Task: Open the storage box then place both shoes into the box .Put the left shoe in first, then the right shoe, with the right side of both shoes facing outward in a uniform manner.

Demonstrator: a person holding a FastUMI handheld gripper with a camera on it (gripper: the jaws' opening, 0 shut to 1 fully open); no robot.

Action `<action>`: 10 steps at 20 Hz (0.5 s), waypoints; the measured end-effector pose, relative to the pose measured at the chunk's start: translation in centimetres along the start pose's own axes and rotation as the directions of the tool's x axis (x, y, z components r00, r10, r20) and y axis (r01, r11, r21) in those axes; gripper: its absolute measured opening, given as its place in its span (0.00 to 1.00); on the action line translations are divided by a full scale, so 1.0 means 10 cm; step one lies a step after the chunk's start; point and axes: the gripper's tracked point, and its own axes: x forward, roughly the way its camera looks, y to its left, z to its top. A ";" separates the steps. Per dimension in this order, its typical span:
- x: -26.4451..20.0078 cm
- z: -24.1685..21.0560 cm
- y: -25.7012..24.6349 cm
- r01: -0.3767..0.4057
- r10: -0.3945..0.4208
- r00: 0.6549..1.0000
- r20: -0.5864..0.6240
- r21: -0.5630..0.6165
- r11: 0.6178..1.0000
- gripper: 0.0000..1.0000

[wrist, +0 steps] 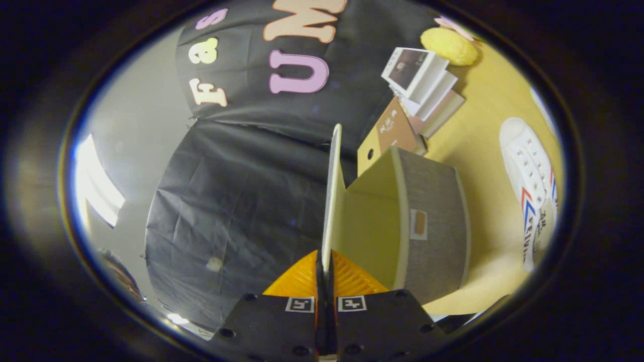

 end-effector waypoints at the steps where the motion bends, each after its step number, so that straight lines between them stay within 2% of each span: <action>1: 0.05 0.00 0.12 -0.012 0.012 1.000 -0.004 -0.019 1.000 0.03; 7: 0.35 -0.10 0.64 -0.055 0.053 0.998 -0.031 -0.091 0.994 0.03; 10: 0.60 -0.17 0.80 -0.046 0.040 0.998 -0.040 -0.171 0.984 0.03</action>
